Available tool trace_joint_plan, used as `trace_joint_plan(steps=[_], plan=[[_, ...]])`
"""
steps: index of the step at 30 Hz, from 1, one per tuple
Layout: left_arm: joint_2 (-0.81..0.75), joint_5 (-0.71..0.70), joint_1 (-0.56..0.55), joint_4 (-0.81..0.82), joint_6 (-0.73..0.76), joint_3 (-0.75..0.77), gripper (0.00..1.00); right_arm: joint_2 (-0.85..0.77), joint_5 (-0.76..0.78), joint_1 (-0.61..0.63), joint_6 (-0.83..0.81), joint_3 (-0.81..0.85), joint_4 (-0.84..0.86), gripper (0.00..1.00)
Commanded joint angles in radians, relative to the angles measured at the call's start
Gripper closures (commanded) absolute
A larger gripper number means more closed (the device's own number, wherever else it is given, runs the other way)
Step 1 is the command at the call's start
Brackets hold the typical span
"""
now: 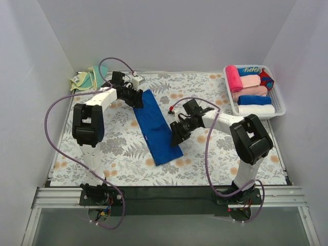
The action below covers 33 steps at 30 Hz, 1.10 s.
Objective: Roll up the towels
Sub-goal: Fold the towel
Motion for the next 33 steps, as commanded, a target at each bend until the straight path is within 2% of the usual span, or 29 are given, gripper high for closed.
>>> trace_joint_plan(steps=[1,7,15,18,19,22,23,24,29,31,32,33], plan=[[-0.01,0.047,-0.005,0.007,-0.007,-0.026,0.68,0.007,-0.03,0.004,-0.007,-0.055,0.044,0.6],[0.124,0.058,-0.009,0.012,-0.036,0.057,0.76,0.047,-0.065,0.041,0.062,-0.113,0.104,0.61],[0.28,0.073,-0.02,-0.002,-0.059,0.265,0.78,0.11,-0.096,0.124,0.145,-0.056,0.162,0.58],[0.254,0.092,-0.019,-0.003,-0.045,0.316,0.55,0.092,-0.096,0.107,0.144,-0.015,0.145,0.56],[0.221,0.095,-0.019,0.006,-0.036,0.289,0.41,0.057,-0.094,0.098,0.142,-0.012,0.134,0.55],[0.02,0.095,-0.011,0.096,-0.009,0.173,0.27,-0.037,-0.083,0.052,0.112,0.002,0.081,0.47],[-0.037,0.096,-0.006,0.124,-0.002,0.076,0.24,-0.06,-0.065,0.031,0.084,0.008,0.062,0.45],[-0.165,0.116,0.006,0.163,0.01,0.021,0.24,-0.083,-0.059,0.018,0.067,0.02,0.049,0.4],[-0.512,0.15,-0.003,0.144,0.233,-0.298,0.3,-0.175,-0.034,-0.061,-0.045,0.069,-0.083,0.34],[-0.643,0.115,-0.048,0.064,0.347,-0.364,0.35,-0.168,-0.051,-0.091,-0.102,0.111,-0.158,0.34],[-0.675,0.09,-0.072,0.02,0.467,-0.394,0.35,-0.163,-0.065,-0.121,-0.115,0.125,-0.181,0.34],[-0.715,0.069,-0.141,-0.061,0.523,-0.459,0.38,-0.16,-0.062,-0.135,-0.141,0.138,-0.2,0.34]])
